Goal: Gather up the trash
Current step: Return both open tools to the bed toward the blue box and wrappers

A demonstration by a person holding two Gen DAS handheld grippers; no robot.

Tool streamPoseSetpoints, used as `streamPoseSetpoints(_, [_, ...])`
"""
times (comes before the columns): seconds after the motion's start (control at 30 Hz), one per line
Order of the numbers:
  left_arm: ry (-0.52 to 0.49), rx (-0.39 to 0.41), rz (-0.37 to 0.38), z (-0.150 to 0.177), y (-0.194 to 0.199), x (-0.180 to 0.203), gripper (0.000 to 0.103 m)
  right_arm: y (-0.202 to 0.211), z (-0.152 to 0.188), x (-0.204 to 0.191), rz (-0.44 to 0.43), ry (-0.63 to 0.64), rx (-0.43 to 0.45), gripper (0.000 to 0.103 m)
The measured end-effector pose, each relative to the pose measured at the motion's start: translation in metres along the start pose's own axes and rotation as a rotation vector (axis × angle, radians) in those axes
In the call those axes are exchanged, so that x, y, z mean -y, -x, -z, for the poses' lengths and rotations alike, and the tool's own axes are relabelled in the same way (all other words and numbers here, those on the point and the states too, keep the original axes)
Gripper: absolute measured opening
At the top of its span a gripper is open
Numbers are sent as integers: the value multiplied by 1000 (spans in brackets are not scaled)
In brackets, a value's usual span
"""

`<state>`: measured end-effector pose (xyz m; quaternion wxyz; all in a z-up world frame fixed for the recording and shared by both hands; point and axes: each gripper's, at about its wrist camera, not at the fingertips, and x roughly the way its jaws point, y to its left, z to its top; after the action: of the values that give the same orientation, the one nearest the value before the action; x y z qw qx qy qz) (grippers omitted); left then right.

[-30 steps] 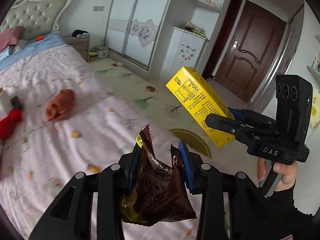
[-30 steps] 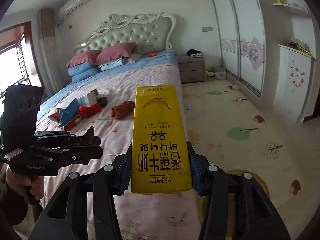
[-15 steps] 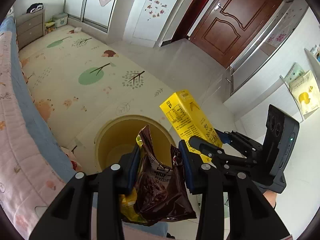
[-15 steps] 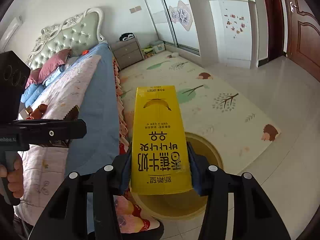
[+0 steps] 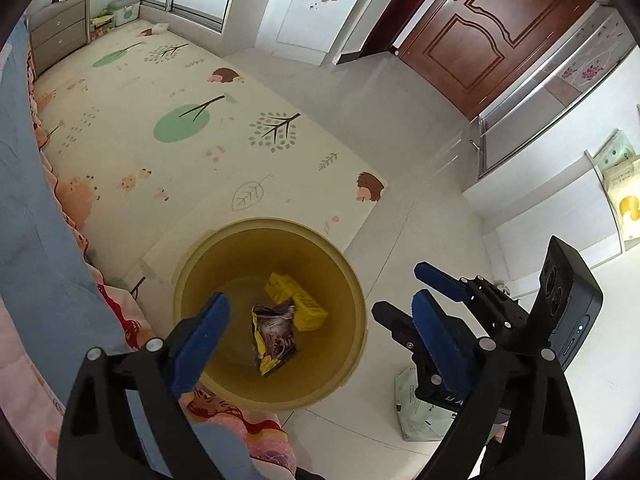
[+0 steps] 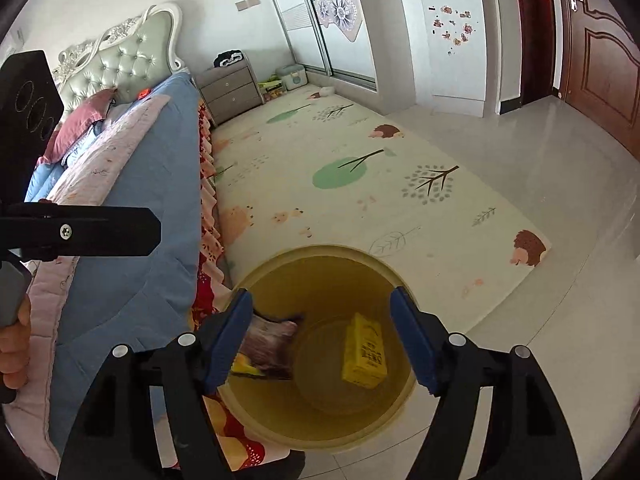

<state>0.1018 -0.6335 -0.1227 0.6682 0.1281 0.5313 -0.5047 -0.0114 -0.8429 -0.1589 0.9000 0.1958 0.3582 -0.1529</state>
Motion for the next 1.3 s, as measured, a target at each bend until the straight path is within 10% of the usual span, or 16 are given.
streamPoseSetpoints(0.67, [-59,240,-104,45,121,1,92,73,-17,-70,-82,80,101,68])
streamPoseSetpoints(1.3, [89,519,-410,178,296,-108,93,99,-7,-285,-334,352,198,68])
